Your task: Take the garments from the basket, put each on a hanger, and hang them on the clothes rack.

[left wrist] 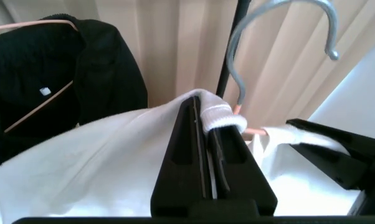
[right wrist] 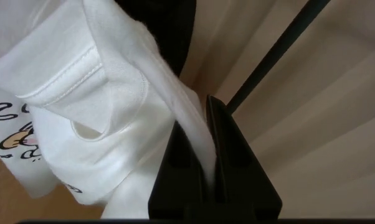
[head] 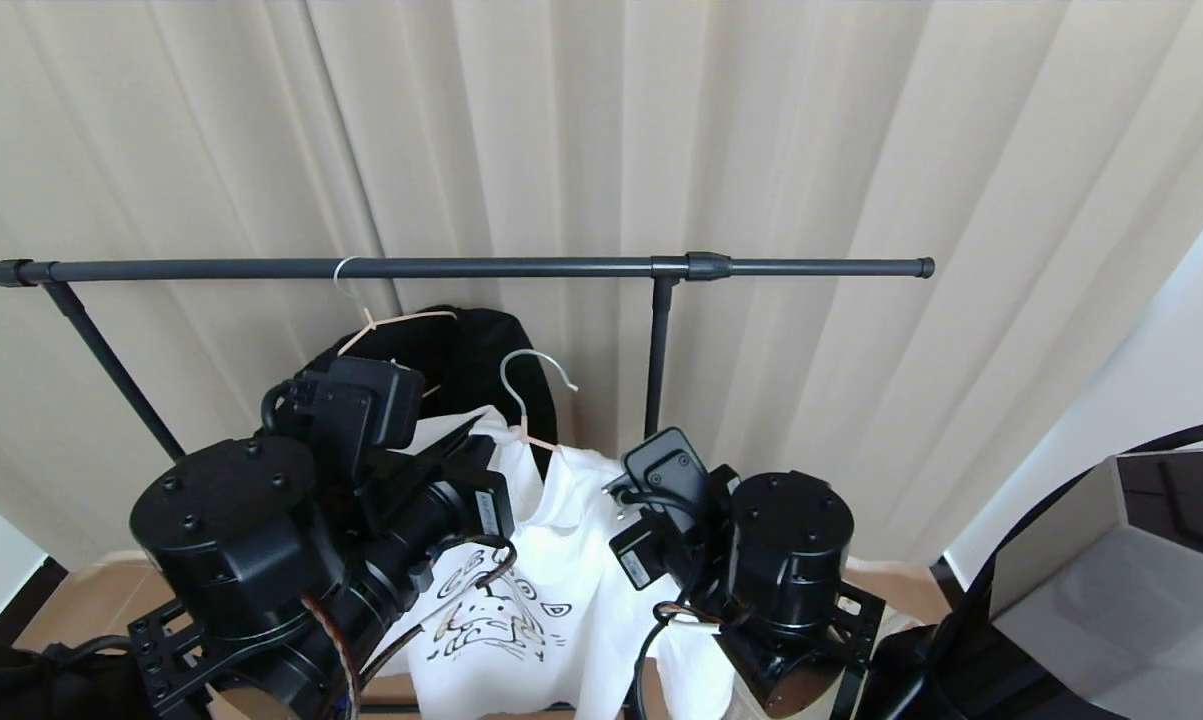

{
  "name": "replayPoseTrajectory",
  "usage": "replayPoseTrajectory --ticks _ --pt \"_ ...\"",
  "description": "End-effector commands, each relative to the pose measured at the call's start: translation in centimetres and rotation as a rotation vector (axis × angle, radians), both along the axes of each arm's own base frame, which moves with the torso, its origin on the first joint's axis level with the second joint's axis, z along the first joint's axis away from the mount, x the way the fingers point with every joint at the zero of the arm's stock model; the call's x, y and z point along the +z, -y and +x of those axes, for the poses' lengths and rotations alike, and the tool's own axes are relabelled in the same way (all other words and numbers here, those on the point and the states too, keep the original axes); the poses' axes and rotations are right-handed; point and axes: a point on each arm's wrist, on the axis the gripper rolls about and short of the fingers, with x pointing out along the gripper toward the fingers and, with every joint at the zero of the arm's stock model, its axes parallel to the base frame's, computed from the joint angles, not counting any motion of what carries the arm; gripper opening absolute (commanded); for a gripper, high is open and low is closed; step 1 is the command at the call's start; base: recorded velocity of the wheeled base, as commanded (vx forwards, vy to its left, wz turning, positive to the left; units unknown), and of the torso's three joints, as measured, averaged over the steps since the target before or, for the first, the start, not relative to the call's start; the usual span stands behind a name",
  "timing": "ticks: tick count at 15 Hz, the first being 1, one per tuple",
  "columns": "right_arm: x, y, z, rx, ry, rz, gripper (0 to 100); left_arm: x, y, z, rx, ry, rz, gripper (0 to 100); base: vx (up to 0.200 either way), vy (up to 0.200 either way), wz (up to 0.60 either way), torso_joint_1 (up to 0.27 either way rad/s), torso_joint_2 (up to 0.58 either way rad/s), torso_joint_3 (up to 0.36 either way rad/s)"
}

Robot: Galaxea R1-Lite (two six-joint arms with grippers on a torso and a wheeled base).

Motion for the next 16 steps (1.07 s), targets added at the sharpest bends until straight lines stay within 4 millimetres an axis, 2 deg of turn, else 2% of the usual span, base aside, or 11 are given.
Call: replayPoseTrajectory --ticks 1,6,12,16 --pt "0.9 0.3 0.8 -0.026 0.017 0.039 0 0.7 -0.3 -0.3 0.001 0.024 0.001 0 0.000 0.000 0.00 0.000 0.00 0.000" --pt "3.3 1.3 1.0 -0.044 0.046 0.101 0 0.5 -0.8 -1.1 -0.006 0.040 0.089 0 0.000 0.000 0.00 0.000 0.00 0.000" --pt "4.5 1.4 0.6 -0.038 0.061 0.139 0 0.3 0.6 -2.0 -0.070 0.024 0.054 0 0.000 0.000 0.00 0.000 0.00 0.000" --pt "5.3 1.7 0.3 -0.038 0.076 0.157 0 0.3 0.7 -2.0 -0.073 0.024 0.045 0 0.000 0.000 0.00 0.000 0.00 0.000"
